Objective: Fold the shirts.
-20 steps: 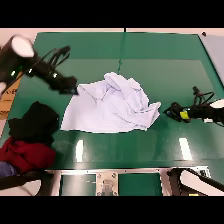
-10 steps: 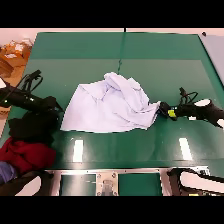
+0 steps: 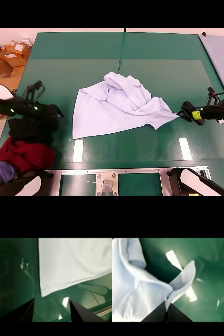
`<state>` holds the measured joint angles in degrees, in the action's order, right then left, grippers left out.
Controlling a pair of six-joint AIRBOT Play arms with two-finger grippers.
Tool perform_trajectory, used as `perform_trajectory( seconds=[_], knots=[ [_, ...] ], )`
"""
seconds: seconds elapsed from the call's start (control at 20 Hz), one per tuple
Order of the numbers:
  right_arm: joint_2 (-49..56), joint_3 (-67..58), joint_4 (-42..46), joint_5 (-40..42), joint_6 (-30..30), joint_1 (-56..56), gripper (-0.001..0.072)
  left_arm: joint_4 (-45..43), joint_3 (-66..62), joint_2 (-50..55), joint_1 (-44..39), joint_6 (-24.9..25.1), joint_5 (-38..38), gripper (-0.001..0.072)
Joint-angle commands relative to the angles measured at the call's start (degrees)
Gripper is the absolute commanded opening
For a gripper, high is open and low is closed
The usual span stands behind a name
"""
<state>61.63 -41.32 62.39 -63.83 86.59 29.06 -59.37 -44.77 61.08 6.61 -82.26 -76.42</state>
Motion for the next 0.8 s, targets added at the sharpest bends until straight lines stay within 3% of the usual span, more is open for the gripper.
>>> perform_trajectory(
  seconds=[0.0,0.3,0.5,0.6,0.75],
  knots=[
    [-3.72,3.65,2.80,-5.03,2.99,1.55,0.0014,2.89,11.67,0.00,-3.63,-0.42,5.51,0.0483],
    [-4.00,5.03,2.62,-5.01,2.75,-1.57,0.0014,12.37,24.28,0.00,-11.54,-0.39,24.85,0.0483],
    [-4.00,5.03,2.62,-4.63,2.75,-3.39,0.0014,12.68,23.82,0.00,-11.56,0.13,28.96,0.0483],
    [-3.98,5.03,2.64,-4.61,2.73,-3.39,0.0013,12.55,23.80,0.00,-11.56,0.24,28.22,0.0483],
    [-3.98,5.03,2.67,-4.15,2.73,-3.39,0.0014,3.37,19.56,-0.04,-10.88,-0.20,15.61,0.0483]
  ],
)
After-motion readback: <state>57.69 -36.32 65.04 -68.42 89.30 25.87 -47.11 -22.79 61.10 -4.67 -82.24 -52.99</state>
